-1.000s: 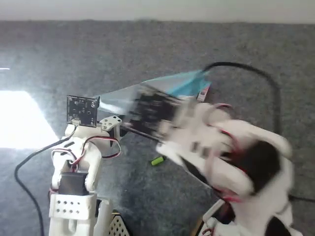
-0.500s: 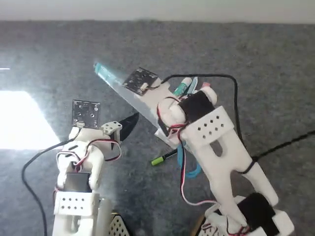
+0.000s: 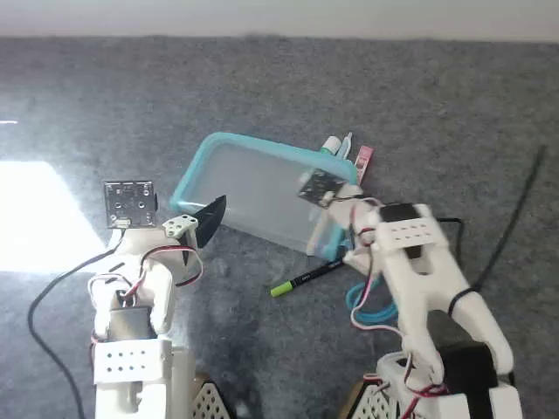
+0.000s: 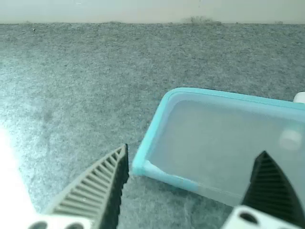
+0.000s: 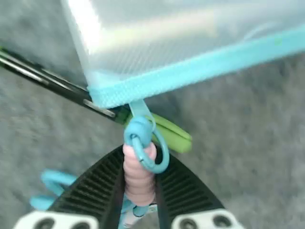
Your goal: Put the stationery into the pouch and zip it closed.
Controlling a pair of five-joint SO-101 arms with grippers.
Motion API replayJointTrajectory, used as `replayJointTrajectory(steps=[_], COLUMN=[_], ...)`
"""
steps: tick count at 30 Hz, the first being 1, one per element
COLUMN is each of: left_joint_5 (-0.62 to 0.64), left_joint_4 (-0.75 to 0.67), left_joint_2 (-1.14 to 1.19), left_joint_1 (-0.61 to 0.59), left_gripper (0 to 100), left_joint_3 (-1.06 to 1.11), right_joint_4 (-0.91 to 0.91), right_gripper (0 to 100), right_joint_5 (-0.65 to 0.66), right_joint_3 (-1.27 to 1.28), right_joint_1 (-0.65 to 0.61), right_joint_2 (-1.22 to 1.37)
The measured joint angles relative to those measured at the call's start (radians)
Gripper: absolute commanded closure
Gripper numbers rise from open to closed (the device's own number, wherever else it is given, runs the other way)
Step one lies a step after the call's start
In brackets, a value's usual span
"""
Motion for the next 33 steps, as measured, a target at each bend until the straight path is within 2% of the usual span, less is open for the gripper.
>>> replayJointTrajectory(steps=[4,8,11,19,24,28,33], left_joint_5=[0.0,0.003,0.003,0.003,0.0,-0.003,-0.003], left_joint_4=[0.0,0.0,0.0,-0.012,-0.025,-0.025,-0.025], left_joint_2=[0.0,0.0,0.0,0.0,0.0,0.0,0.0], left_joint_1=[0.003,0.003,0.002,0.003,0.002,0.003,0.002], left_gripper=[62,62,62,62,62,62,62], left_joint_3=[0.0,0.0,0.0,0.015,0.028,0.028,0.028], right_joint_4=[0.049,0.063,0.068,0.16,0.158,0.157,0.077], right_gripper=[88.9,75.3,70.5,70.0,70.0,69.9,69.9], right_joint_5=[0.072,0.08,0.081,0.089,0.089,0.141,0.212], right_joint_3=[-0.002,-0.002,-0.002,-0.12,-0.192,-0.192,-0.192], right_joint_1=[0.123,0.133,0.152,0.146,0.138,0.078,0.097], right_joint_2=[0.0,0.0,0.0,0.0,0.0,0.025,0.143])
